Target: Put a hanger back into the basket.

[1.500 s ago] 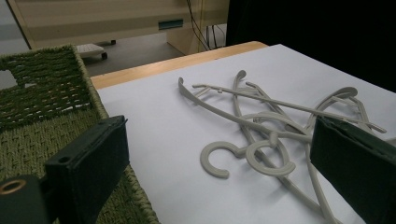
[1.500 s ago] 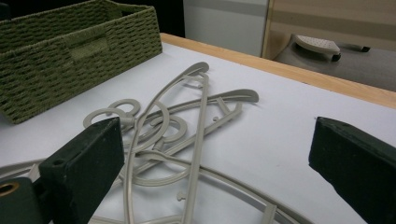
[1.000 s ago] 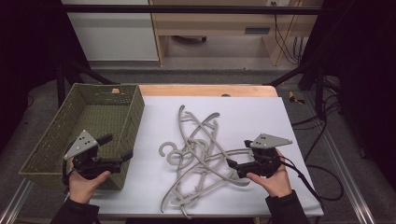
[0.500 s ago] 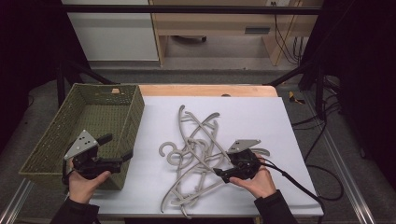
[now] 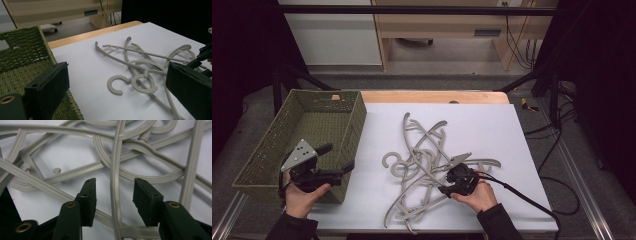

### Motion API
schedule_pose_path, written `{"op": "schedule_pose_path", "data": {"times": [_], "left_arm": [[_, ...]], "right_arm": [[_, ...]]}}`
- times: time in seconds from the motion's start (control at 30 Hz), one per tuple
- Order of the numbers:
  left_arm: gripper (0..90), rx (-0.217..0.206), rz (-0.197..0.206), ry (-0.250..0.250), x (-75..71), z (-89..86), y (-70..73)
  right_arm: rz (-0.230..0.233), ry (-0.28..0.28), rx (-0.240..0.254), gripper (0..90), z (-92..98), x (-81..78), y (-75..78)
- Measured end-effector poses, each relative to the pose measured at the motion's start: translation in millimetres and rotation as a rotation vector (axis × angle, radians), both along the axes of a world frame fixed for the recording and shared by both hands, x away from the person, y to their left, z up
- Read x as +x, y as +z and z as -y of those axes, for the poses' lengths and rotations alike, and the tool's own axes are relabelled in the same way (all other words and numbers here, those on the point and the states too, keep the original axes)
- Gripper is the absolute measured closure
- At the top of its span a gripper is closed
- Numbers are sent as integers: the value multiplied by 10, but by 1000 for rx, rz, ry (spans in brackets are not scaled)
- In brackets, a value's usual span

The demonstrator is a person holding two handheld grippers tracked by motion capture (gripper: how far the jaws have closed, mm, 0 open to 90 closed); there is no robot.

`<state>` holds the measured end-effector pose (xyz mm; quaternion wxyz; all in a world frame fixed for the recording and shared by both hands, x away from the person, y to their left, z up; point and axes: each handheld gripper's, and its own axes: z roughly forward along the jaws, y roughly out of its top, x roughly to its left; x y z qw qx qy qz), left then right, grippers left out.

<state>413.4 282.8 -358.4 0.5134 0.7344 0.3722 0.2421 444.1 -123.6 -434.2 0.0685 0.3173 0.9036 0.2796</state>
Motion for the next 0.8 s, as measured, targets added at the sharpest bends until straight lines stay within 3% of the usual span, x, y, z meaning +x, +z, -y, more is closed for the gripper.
{"op": "schedule_pose_path", "data": {"times": [0.33,0.47,0.8], "left_arm": [[48,5,-3,-4,2,14,-9],[49,8,-3,-5,4,19,-11],[51,14,-3,-11,3,32,-14]], "right_arm": [[-39,20,-39,744,-42,56,-122],[-57,21,-21,807,-46,70,-137],[-71,39,-5,819,-33,81,-128]]}}
